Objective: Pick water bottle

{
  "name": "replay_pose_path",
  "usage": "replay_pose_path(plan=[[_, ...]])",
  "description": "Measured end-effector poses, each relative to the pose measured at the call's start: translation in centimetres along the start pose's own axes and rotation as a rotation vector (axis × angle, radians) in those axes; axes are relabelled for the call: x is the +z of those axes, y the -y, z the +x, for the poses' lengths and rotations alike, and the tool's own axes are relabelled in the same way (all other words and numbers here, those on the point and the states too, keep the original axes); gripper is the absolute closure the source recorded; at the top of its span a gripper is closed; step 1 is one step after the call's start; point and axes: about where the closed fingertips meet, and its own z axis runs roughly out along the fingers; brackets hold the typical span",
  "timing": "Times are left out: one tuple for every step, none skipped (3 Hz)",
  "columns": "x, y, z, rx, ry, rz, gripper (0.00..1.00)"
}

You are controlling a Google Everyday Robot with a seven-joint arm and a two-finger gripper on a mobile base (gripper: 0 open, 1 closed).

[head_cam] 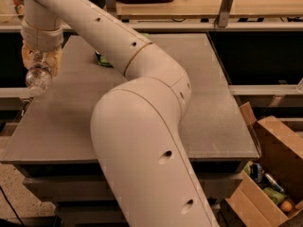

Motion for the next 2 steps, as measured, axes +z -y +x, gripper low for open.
replay_pose_path(plan=[[-2.24,-2.13,1.21,0.038,-0.008,0.023,1.0],[-2.21,-2.11,1.23,0.038,-0.008,0.023,1.0]])
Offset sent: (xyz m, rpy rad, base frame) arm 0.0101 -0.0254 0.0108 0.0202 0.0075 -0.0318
